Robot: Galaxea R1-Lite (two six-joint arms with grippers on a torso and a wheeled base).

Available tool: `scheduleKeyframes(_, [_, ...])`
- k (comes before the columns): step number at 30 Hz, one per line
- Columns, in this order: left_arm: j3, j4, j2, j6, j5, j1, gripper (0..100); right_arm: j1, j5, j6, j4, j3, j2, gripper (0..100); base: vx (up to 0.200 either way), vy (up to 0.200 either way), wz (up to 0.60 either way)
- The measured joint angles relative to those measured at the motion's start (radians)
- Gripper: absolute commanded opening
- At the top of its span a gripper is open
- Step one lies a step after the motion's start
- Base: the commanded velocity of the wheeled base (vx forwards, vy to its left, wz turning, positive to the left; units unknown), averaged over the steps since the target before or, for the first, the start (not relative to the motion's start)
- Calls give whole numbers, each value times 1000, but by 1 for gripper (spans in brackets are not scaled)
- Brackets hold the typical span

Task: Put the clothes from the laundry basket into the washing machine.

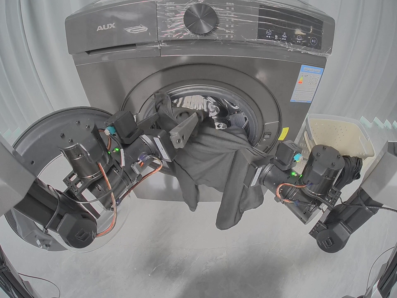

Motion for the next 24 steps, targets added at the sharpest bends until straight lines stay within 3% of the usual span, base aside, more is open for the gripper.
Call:
scheduleKeyframes(7, [83,-14,10,-3,-1,11,100,-9,0,-1,5,-5,-34,0,0,0,0])
scheduleKeyframes(15, [141,-147,70,-2,-1,13,100,-10,0,-4,5,-11,-49,0,0,0,0])
scheduleKeyframes(24, [220,-176,113,3,-17,12,100,-10,1,-5,9,-21,-58,0,0,0,0])
